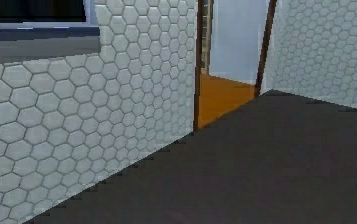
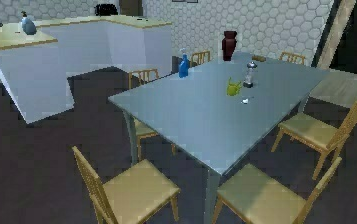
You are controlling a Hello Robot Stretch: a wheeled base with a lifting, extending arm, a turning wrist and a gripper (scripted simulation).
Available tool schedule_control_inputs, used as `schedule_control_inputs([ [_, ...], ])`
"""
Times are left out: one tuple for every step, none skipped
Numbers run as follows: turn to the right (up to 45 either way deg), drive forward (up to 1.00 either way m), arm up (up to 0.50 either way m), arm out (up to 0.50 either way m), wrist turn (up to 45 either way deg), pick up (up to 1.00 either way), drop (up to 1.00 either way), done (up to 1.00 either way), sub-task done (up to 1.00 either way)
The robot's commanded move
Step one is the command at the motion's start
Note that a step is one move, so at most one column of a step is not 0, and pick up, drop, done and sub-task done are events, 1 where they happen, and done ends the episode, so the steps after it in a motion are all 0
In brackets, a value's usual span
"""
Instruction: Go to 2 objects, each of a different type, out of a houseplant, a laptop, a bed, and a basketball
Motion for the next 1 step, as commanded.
schedule_control_inputs([
  [6.0,0.0,0.0,0.0,0.0,0.0,0.0,0.0,0.0],
])
